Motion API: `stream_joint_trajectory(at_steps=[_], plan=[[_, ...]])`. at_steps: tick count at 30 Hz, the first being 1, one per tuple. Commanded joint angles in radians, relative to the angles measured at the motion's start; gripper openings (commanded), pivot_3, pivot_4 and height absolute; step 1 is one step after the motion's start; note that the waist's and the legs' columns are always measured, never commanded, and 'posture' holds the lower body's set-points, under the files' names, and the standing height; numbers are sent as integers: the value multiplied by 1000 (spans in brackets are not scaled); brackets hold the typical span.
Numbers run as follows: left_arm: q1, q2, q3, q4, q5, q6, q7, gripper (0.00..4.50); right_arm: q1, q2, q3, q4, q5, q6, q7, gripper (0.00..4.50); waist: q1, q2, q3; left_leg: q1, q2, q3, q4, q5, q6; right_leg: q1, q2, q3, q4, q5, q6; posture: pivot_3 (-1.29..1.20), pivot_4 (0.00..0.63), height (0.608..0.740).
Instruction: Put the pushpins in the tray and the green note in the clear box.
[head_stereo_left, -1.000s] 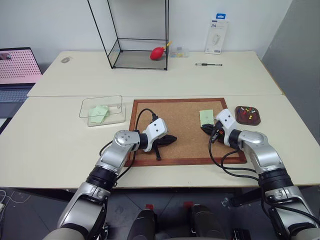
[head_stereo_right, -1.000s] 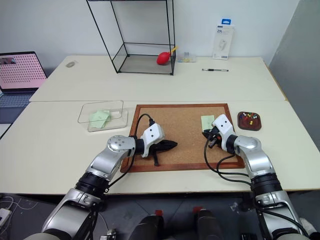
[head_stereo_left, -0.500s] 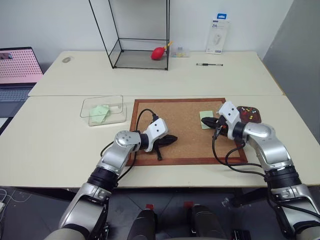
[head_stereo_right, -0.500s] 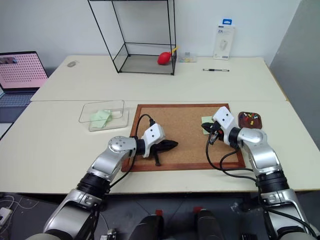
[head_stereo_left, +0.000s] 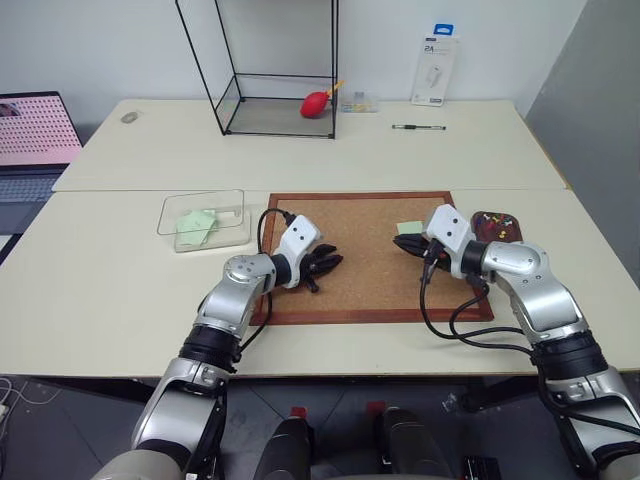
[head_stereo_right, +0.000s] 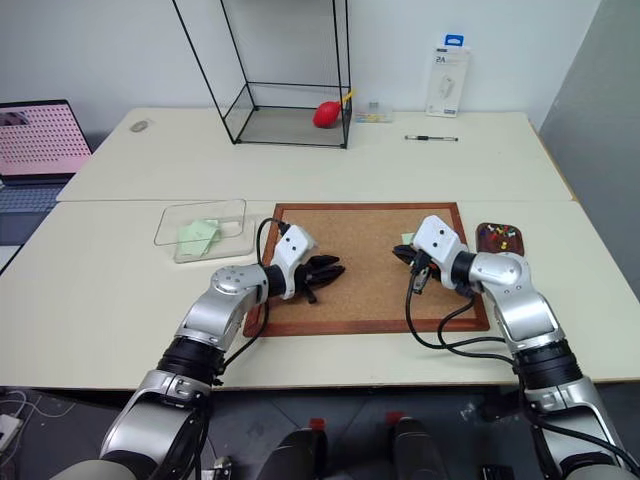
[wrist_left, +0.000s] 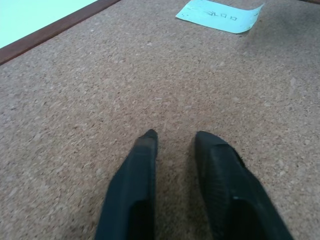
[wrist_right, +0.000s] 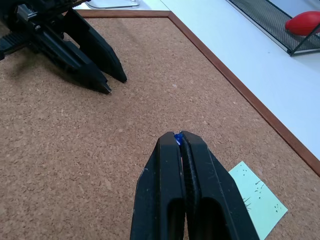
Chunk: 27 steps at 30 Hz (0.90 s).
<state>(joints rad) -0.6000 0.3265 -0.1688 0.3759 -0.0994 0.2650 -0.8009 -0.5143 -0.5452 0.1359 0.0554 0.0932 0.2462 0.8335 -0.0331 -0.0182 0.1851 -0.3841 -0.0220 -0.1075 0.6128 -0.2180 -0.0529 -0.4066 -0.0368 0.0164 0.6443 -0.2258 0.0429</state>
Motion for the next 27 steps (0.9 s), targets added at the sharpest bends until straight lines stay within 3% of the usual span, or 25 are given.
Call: stream_joint_trajectory(at_steps=[1,3,8,17,26,27], plan=[[21,16,35,-161,-47,-19,-24,2389,10,-29,-90,-35,36,30,-30,0,0,-1,0,0,0,0,0,0,0,0,0,0,0,0,0,0,150,740],[41,27,49,-240,-70,-19,-34,2768,11,-41,-123,-12,37,39,-50,0,2,-1,1,0,0,0,0,0,0,0,0,0,0,0,0,0,150,740],[78,68,70,-407,-82,-27,-29,2768,3,-74,-186,116,4,28,-126,0,0,-1,1,0,0,0,0,0,0,0,0,0,0,0,0,0,150,740],[107,116,46,-510,-86,14,-45,4417,-82,-108,-181,386,-108,-31,-292,0,-1,-1,1,0,0,2,0,0,0,0,0,1,0,0,0,0,150,740],[124,127,7,-515,-81,10,-64,4466,-167,-119,-156,595,-180,-90,-356,0,-1,-1,1,0,0,2,0,0,0,0,0,1,0,0,0,0,150,740],[125,128,4,-514,-78,10,-65,4492,-170,-118,-156,602,-181,-92,-354,226,-1,-1,1,0,0,2,0,0,0,0,0,1,0,0,0,0,150,740]])
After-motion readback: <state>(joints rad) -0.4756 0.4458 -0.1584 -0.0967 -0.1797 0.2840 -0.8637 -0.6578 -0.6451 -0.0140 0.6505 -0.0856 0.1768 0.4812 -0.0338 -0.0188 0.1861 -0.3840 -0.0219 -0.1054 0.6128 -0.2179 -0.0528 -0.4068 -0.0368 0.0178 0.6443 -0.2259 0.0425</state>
